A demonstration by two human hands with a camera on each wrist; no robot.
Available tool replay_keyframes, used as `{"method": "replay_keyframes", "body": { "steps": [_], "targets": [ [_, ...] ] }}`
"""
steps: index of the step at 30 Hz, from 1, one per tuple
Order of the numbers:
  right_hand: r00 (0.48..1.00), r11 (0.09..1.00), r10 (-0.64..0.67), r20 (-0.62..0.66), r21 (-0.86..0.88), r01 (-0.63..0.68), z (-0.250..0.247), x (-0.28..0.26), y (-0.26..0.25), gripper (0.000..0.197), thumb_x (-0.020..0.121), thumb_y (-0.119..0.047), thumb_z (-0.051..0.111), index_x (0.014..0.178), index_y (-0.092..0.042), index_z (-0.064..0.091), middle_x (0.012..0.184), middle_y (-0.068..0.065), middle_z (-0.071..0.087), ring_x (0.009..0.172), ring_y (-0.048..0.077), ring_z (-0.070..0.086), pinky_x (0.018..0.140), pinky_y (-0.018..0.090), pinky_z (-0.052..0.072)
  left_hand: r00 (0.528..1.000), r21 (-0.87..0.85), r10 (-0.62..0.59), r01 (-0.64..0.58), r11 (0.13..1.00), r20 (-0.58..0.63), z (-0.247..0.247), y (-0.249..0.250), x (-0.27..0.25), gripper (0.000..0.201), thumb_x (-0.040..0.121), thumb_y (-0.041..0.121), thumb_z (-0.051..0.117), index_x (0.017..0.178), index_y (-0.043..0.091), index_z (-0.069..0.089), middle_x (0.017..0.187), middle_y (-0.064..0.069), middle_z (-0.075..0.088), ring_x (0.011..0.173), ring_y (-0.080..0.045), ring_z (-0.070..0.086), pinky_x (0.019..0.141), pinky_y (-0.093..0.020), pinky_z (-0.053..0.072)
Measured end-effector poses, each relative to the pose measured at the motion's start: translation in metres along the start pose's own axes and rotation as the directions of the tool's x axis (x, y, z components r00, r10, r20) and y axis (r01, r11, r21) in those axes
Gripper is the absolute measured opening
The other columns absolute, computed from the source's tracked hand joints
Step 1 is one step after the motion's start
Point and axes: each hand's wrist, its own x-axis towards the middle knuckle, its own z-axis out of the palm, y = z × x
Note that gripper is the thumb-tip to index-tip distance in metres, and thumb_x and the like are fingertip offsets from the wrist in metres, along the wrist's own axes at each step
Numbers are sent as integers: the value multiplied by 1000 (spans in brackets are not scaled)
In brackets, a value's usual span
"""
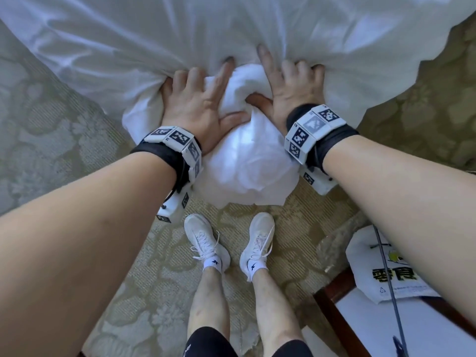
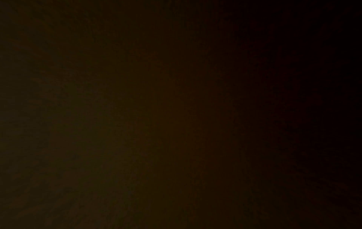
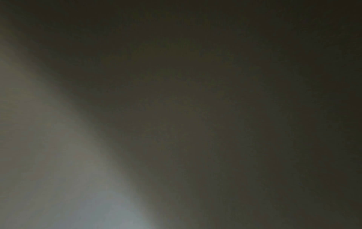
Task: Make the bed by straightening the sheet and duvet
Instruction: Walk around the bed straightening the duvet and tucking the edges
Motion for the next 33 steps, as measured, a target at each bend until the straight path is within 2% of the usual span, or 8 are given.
{"method": "replay_keyframes", "body": {
  "steps": [6,10,13,20,24,28,31,33],
  "targets": [
    [991,982,5,136,184,-30,-29,-27,-10,65,90,-59,42,146,-32,26,115,16,63,107,35,58,87,40,42,1000,39,8,-9,999,29,-24,2,-20,80,76,78,36,137,27,32,108,-18,63,101,-40,56,87,-44,37],
    [978,989,-39,203,151,8,-57,-73,-32,72,83,-70,41,143,-32,30,108,20,63,101,38,59,83,40,43,998,-4,28,-28,1000,65,-40,-5,-76,79,76,75,43,136,25,31,96,-19,67,88,-38,62,70,-39,40],
    [956,991,-22,293,135,-19,-56,-87,-43,77,80,-77,35,143,-33,28,113,20,62,106,37,58,85,39,44,990,-21,-30,33,999,137,-31,-7,-98,80,75,77,43,137,28,31,94,-19,68,88,-37,64,68,-38,41],
    [967,973,84,241,191,-132,-90,-149,-86,73,85,-75,26,143,-32,33,131,17,55,120,36,51,95,42,41,997,-104,31,-23,994,74,-62,-21,-156,67,73,80,42,117,29,38,83,-11,67,77,-34,64,61,-36,39],
    [966,954,93,240,255,-155,-87,-200,-129,73,84,-75,28,143,-33,33,136,13,52,123,35,49,98,40,40,997,-74,59,-55,996,57,-66,-42,-215,69,74,78,43,119,27,38,80,-11,66,76,-34,65,63,-36,41],
    [964,958,94,247,241,-155,-74,-233,-165,75,81,-77,32,141,-32,37,125,14,59,115,35,54,93,39,42,996,16,67,-68,998,59,-53,-65,-260,72,74,79,40,121,24,36,80,-9,65,76,-32,63,63,-35,37],
    [965,969,99,243,198,-150,-66,-233,-171,76,80,-78,33,141,-32,33,119,15,62,110,35,56,89,38,43,994,41,93,-96,995,61,-39,-71,-266,78,70,84,35,123,27,31,92,-8,66,87,-31,61,72,-40,42],
    [950,979,89,300,147,-138,-52,-236,-171,79,80,-78,34,145,-33,25,125,14,59,113,34,55,90,38,43,984,74,85,-97,992,160,-27,-72,-269,88,71,82,39,136,26,24,111,-10,62,105,-32,56,83,-44,42]
  ]
}}
